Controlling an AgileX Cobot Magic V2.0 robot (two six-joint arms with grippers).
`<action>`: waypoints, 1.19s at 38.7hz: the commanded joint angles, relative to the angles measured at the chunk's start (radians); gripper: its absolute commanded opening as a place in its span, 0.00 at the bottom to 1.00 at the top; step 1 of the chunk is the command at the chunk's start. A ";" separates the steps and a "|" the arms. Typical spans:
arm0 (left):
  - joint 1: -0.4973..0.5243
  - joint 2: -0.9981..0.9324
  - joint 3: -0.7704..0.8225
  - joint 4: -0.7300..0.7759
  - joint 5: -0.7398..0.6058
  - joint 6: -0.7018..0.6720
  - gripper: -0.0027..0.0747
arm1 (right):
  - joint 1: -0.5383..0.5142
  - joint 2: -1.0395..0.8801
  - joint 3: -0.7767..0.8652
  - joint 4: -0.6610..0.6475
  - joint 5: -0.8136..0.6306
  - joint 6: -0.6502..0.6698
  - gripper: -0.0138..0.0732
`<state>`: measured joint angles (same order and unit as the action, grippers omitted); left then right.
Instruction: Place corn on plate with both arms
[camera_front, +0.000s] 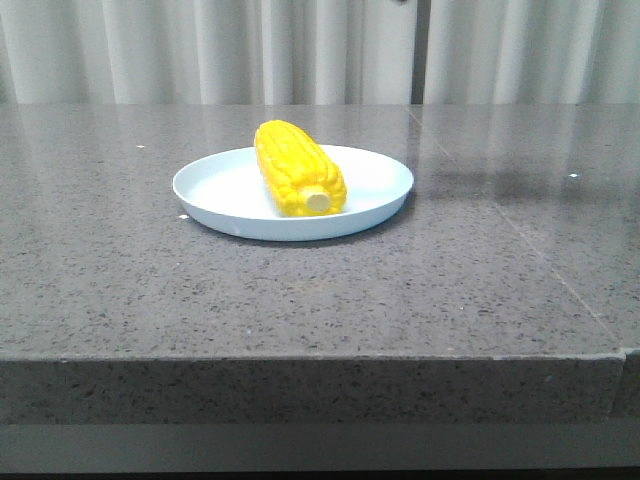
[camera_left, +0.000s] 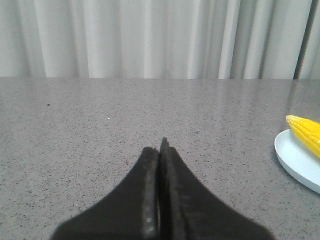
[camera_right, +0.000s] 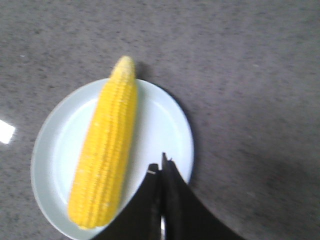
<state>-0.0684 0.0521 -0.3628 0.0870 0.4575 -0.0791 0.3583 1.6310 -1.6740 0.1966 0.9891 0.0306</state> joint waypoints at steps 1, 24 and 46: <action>0.002 0.015 -0.026 0.001 -0.080 -0.002 0.01 | -0.041 -0.103 -0.008 -0.108 0.011 0.053 0.10; 0.002 0.015 -0.026 0.001 -0.080 -0.002 0.01 | -0.304 -0.636 0.584 -0.316 -0.220 0.179 0.10; 0.002 0.015 -0.026 0.001 -0.080 -0.002 0.01 | -0.304 -1.428 1.220 -0.289 -0.604 0.171 0.10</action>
<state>-0.0684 0.0521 -0.3628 0.0870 0.4575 -0.0791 0.0580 0.2597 -0.4537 -0.0722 0.5129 0.2055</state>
